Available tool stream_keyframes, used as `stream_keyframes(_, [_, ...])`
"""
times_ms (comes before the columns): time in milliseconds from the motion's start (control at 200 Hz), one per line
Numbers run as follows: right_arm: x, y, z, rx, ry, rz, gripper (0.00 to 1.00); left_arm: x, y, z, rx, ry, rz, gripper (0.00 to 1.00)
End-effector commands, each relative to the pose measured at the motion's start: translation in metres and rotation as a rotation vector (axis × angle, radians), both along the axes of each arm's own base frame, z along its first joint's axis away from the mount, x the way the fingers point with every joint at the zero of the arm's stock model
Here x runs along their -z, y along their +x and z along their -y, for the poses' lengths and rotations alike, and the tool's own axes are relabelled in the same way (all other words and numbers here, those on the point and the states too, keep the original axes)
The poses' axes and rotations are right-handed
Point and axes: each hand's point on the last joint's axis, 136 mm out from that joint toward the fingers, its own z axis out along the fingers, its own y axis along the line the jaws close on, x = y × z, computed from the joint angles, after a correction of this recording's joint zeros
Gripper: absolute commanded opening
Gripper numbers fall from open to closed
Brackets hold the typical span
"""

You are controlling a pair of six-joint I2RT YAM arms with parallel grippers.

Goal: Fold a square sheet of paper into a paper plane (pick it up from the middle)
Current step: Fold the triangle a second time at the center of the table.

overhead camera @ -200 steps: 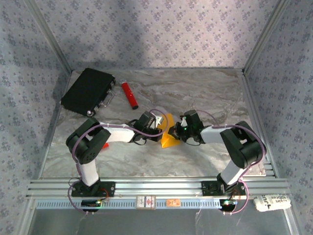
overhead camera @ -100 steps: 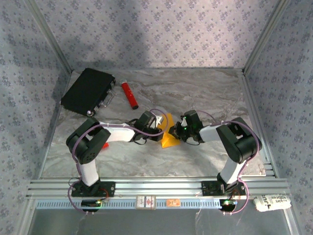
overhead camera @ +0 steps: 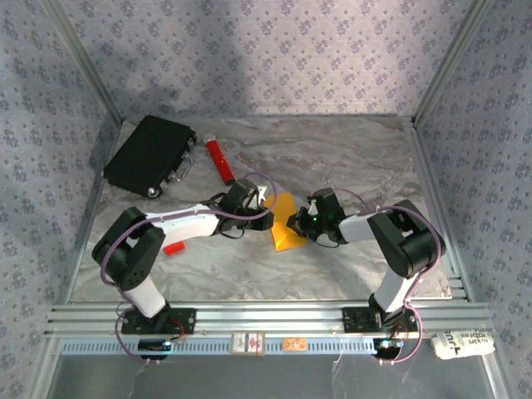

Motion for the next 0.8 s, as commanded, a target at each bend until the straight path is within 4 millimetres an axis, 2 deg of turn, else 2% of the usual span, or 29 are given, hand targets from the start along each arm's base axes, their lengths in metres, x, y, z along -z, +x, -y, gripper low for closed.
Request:
stream_keyframes(0, [0.032, -0.02, 0.02, 0.049, -0.104, -0.106, 0.0, -0.024, -0.02, 0.023, 0.072, -0.125, -0.082, 0.05])
stream_keyframes(110, [0.033, -0.02, 0.02, 0.048, -0.104, -0.109, 0.0, -0.027, -0.037, 0.04, 0.123, -0.194, -0.189, 0.0])
stream_keyframes(250, [0.032, -0.02, 0.019, 0.048, -0.103, -0.109, 0.0, -0.015, -0.049, 0.051, 0.133, -0.22, -0.312, 0.0])
stream_keyframes(355, [0.033, -0.02, 0.019, 0.046, -0.103, -0.108, 0.0, -0.006, -0.054, 0.058, 0.157, -0.207, -0.335, 0.0])
stream_keyframes(530, [0.033, -0.021, 0.019, 0.045, -0.104, -0.109, 0.0, 0.011, -0.053, 0.06, 0.141, -0.16, -0.352, 0.0])
stream_keyframes(795, [0.034, -0.023, 0.021, 0.046, -0.106, -0.112, 0.0, 0.025, -0.049, 0.062, 0.128, -0.134, -0.365, 0.0])
